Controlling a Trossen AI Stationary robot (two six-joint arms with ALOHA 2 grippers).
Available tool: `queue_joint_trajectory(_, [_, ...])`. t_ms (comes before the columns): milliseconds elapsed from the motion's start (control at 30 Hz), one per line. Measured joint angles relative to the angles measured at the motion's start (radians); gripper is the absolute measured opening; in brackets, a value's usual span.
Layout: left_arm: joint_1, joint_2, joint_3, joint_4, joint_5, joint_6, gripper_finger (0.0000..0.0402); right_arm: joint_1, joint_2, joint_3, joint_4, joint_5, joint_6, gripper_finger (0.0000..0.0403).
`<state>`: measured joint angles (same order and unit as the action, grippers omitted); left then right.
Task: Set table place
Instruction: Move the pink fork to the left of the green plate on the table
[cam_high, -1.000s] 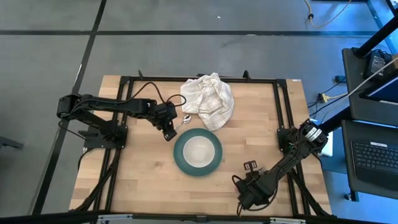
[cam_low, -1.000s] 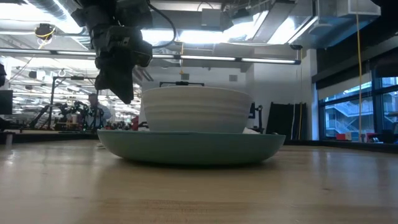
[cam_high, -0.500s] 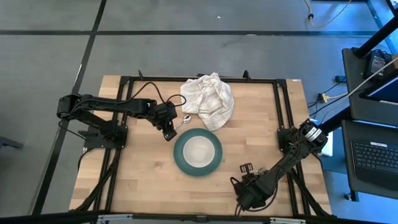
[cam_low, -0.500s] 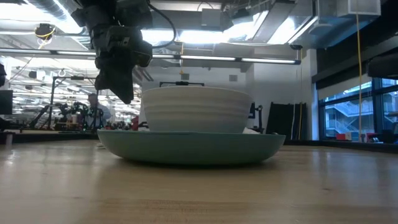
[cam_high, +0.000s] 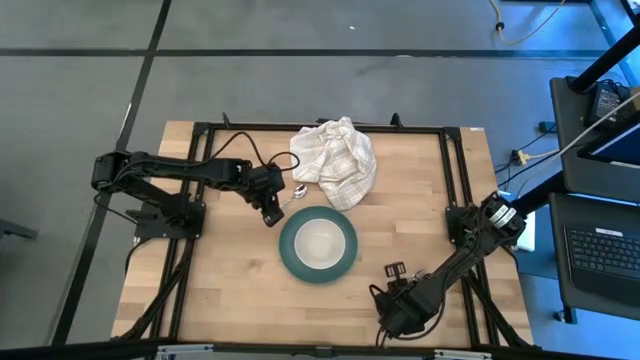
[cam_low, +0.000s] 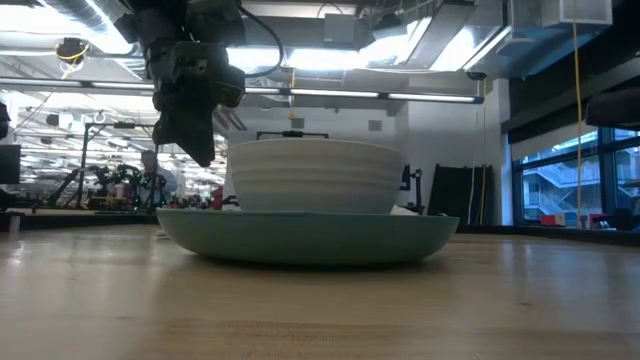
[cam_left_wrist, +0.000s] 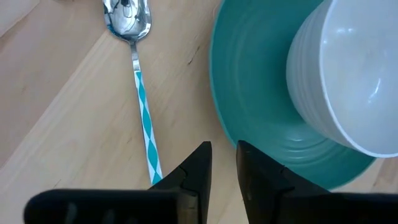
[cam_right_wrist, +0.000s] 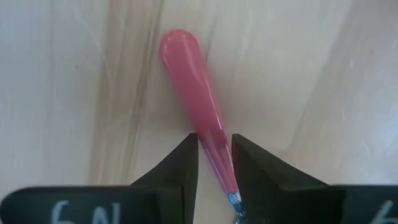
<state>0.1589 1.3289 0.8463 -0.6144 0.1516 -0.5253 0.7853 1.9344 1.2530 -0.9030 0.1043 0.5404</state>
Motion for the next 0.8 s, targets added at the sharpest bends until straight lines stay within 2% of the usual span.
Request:
queue_joint_trajectory(367, [0.0,0.0,0.0,0.002,0.0,0.015,0.0069,-0.016,0.032,0.003,0.008,-0.011,0.001,0.0097])
queue_joint_trajectory(533, [0.0,0.0,0.0,0.002,0.0,0.039,0.0069,-0.024,0.032,0.002,0.015,-0.009,0.003,0.0055])
queue_joint_trajectory(733, [0.0,0.0,0.0,0.002,-0.001,0.04,0.0069,-0.025,0.037,0.034,-0.018,-0.001,0.008,0.0052])
queue_joint_trajectory(800, [0.0,0.0,0.0,0.002,-0.001,0.041,0.0069,-0.028,0.036,0.07,-0.066,-0.002,0.01,0.0018])
